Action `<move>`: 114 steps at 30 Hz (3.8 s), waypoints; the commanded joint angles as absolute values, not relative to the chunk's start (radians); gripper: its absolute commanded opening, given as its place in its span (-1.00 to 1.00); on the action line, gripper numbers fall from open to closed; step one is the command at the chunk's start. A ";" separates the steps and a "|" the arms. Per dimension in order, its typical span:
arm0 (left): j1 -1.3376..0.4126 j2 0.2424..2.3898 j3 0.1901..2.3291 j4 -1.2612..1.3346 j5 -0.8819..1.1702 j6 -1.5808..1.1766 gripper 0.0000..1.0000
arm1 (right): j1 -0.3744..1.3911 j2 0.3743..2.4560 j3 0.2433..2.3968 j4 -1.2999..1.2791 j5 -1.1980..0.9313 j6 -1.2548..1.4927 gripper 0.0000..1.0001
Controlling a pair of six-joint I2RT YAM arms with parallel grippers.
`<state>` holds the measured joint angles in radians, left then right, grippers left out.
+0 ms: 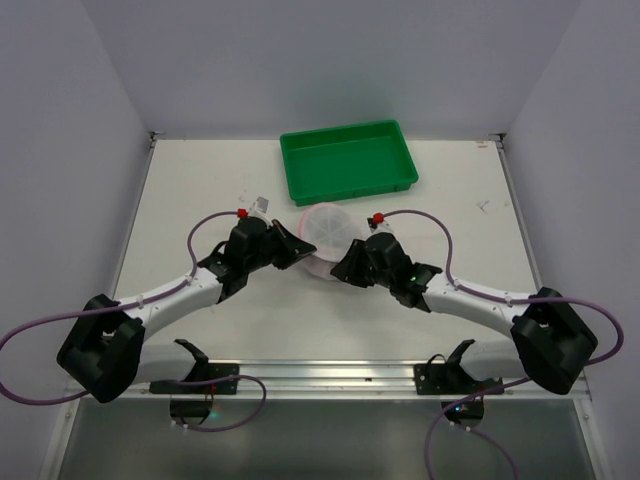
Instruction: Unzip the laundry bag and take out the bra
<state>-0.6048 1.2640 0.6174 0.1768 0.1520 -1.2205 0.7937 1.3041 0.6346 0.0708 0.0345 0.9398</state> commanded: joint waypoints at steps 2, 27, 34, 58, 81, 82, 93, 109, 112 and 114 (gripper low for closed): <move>-0.614 1.255 0.661 0.189 0.160 -1.224 -1.00 | 0.782 1.301 0.630 0.146 0.043 0.945 -0.42; -0.614 1.249 0.664 0.184 0.158 -1.223 -1.00 | 0.779 1.333 0.675 0.106 0.112 0.916 -0.41; -0.614 1.252 0.664 0.183 0.158 -1.223 -1.00 | 0.779 1.336 0.676 0.132 0.109 0.899 -0.64; -0.589 1.241 0.667 0.078 0.113 -1.114 -1.00 | 0.743 1.164 0.654 0.003 0.089 0.678 -1.00; -0.554 1.244 0.678 0.091 0.187 -1.114 -1.00 | 0.842 1.284 0.824 -0.023 -0.022 0.491 -0.53; -0.555 1.244 0.678 0.091 0.189 -1.115 -1.00 | 0.850 1.298 0.837 -0.034 -0.006 0.464 -0.55; -0.555 1.244 0.690 0.078 0.189 -1.115 -1.00 | 0.899 1.431 0.925 -0.115 0.090 0.353 -0.61; -0.557 1.246 0.696 0.069 0.193 -1.111 -1.00 | 0.919 1.428 0.920 -0.187 0.285 0.321 -0.49; -0.555 1.246 0.695 0.069 0.195 -1.109 -1.00 | 0.917 1.420 0.920 -0.190 0.302 0.328 -0.48; -0.555 1.246 0.695 0.069 0.196 -1.109 -1.00 | 0.917 1.422 0.923 -0.195 0.302 0.331 -0.47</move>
